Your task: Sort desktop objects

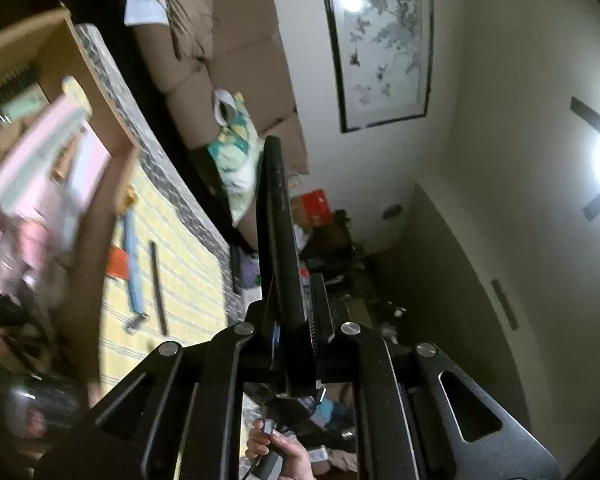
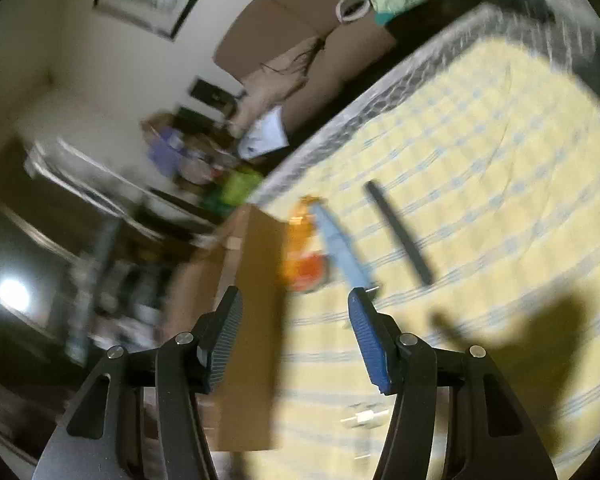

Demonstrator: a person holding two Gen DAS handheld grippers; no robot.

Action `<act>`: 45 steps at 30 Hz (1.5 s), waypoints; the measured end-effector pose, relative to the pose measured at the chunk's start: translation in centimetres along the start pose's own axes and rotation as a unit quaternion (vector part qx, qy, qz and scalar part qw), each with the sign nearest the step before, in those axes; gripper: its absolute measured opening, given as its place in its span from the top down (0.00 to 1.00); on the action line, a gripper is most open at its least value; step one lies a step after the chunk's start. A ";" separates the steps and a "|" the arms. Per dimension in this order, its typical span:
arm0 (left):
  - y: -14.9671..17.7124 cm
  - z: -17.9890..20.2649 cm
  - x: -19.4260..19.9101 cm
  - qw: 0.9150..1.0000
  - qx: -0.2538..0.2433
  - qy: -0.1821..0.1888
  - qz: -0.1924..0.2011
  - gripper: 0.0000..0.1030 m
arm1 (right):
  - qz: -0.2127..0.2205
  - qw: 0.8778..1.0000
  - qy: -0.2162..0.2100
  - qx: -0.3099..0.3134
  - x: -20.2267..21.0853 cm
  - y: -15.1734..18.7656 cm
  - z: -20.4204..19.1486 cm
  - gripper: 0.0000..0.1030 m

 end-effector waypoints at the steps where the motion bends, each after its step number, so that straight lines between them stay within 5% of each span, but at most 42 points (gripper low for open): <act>1: -0.5 -0.4 0.4 1.000 0.001 -0.005 0.004 0.91 | -0.005 0.999 0.029 0.028 -0.9 -0.1 -0.4 0.44; 7: -3.0 -2.8 2.5 0.999 0.017 -0.022 0.033 0.91 | -0.065 0.969 0.149 0.184 -10.5 -0.1 -3.6 0.44; 14: -5.5 -6.0 5.5 0.996 0.046 -0.036 0.069 0.91 | -0.132 0.929 0.230 0.259 -19.0 0.2 -3.0 0.44; 17: -6.4 -7.6 6.1 0.994 0.059 -0.044 0.076 0.91 | -0.140 0.916 0.247 0.284 -20.1 0.6 -2.6 0.54; 19: -6.7 -8.8 6.0 0.993 0.071 -0.046 0.079 0.91 | -0.141 0.910 0.254 0.295 -20.2 0.7 -2.7 0.77; 27: -6.6 -11.1 4.9 0.991 0.103 -0.052 0.071 0.91 | -0.117 0.944 0.233 0.202 -15.9 -1.7 -2.7 0.76; 34: -6.3 -12.2 2.9 0.987 0.109 -0.101 0.057 0.91 | -0.082 0.974 0.138 0.160 -11.0 -3.0 -9.6 0.76; 39: -7.2 -12.3 1.0 0.984 0.086 -0.147 0.044 0.91 | -0.115 0.981 0.076 0.138 -14.0 -2.3 -14.6 0.76; 45: -8.4 -11.9 -0.8 0.978 0.054 -0.196 0.034 0.91 | -0.137 0.979 0.087 0.125 -19.3 -1.5 -17.0 0.76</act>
Point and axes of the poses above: each gripper's, at about its wrist camera, not at the fingertips, and x roughly against the way its jaws point, z to its right, y to its underside, the point moved 1 cm from there along -x, roughly the way its jaws point, and after that the axes turned 3 degrees about -z, right-handed, at the moved point
